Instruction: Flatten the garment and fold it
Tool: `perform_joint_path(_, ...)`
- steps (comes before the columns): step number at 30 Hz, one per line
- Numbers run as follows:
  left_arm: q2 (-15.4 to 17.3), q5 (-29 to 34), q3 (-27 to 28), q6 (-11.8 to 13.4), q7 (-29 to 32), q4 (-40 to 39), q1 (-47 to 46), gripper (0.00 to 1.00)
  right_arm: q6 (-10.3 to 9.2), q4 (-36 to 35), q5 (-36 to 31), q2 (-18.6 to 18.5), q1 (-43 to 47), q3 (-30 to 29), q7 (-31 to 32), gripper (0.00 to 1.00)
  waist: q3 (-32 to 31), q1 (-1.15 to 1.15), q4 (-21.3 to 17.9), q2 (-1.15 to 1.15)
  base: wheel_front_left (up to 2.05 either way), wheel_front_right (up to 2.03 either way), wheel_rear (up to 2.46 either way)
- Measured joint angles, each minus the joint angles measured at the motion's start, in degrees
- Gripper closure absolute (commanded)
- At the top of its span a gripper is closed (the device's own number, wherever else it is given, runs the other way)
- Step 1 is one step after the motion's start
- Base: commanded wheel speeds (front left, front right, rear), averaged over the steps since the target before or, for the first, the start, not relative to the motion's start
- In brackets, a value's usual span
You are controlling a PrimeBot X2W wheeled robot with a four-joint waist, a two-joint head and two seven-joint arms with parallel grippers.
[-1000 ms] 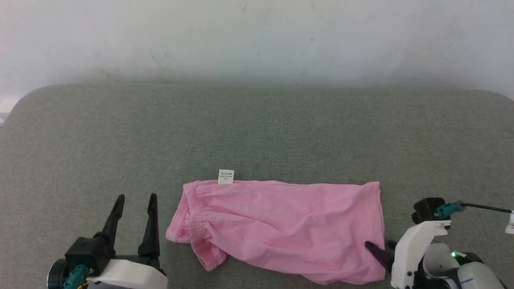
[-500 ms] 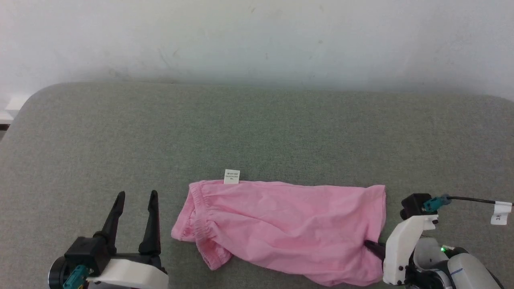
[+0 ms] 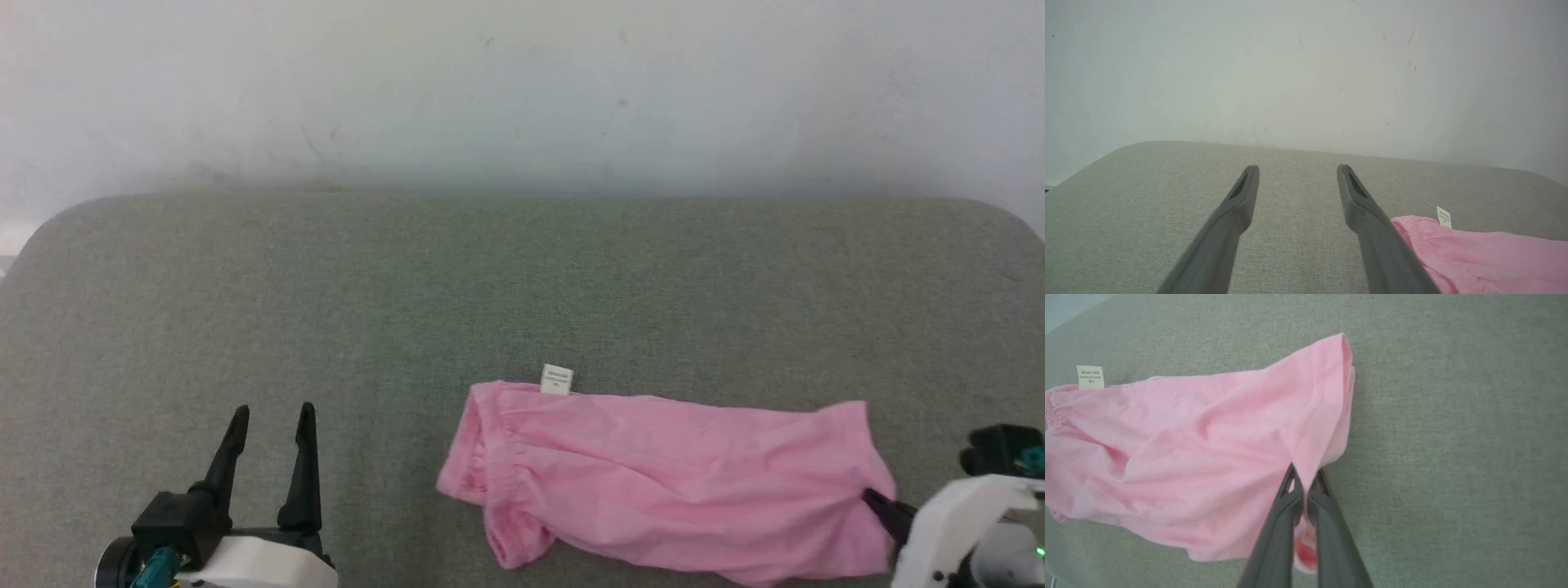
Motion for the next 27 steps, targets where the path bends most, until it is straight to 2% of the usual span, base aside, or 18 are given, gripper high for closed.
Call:
perform_joint_path(3, 0.0, 0.0, 0.2, 0.0, 0.0, 0.0, 0.2, 0.0, 0.0, -2.7, -2.0, 0.4, 2.6, -3.1, 1.0, 1.0, -0.2, 0.0, -0.7, 0.0, 0.0, 0.0, 0.0)
perform_joint_path(6, -0.1, 0.0, 0.3, 0.0, 0.0, 0.0, 0.2, 0.0, 0.0, -6.0, -1.8, 1.7, 2.9, -3.0, 2.4, 1.0, -0.3, 0.0, -1.2, 0.0, 0.0, 0.0, 0.0)
perform_joint_path(11, -0.4, 0.0, 0.1, 0.0, 0.0, 0.6, 0.2, 0.0, 0.0, -9.9, -0.9, 3.5, 0.5, 3.9, 3.5, 1.0, -0.4, 0.0, -1.2, 0.0, 0.0, 0.0, 0.0)
perform_joint_path(14, -0.5, 0.0, -0.2, 0.0, 0.0, 0.9, 0.1, 0.0, 0.0, -9.9, 2.6, 6.2, -3.2, 9.4, 2.6, 1.0, -0.4, 0.0, -0.9, 0.0, 0.0, 0.0, 0.0)
perform_joint_path(21, -1.1, -0.3, -1.5, 0.0, 0.7, 1.9, -0.5, 0.0, 0.0, -1.6, 8.4, 9.3, -11.0, 23.2, -3.1, 1.0, -0.4, 0.0, 1.0, 0.0, 0.0, 0.0, 0.0)
perform_joint_path(27, -2.1, -0.6, -2.6, -0.2, 0.7, 3.1, -1.9, 0.0, -0.01, 7.1, 13.2, 9.6, -15.4, 33.1, -9.6, 1.0, 0.1, 0.0, 3.0, 0.0, 0.0, 0.0, 0.0)
